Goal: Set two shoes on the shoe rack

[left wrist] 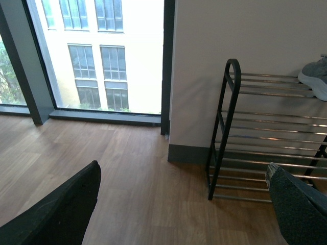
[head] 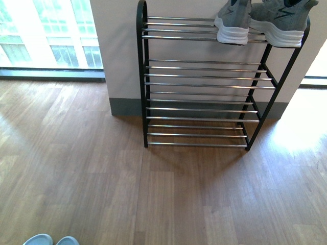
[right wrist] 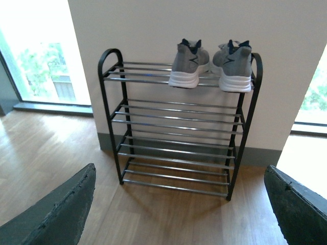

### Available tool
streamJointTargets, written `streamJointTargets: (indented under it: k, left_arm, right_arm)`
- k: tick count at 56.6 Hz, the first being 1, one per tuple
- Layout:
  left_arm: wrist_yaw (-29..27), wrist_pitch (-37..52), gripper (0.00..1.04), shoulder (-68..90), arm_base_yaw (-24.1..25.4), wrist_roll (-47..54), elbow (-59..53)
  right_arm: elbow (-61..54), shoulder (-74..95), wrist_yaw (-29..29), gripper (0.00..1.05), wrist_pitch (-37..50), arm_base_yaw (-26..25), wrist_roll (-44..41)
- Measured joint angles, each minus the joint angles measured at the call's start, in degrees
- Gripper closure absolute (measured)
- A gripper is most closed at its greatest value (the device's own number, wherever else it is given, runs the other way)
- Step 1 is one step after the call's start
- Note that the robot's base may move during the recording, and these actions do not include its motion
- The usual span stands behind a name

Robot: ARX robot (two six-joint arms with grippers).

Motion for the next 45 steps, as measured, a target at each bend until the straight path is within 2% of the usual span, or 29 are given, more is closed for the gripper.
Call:
streamJointTargets:
  k: [45]
  left_arm:
    - [0.02,0.0,0.09,0.0,0.0,0.02,0.0]
  right_arm:
    - [0.0,-0.02,0.04,0.09,0.0,0.0,0.0]
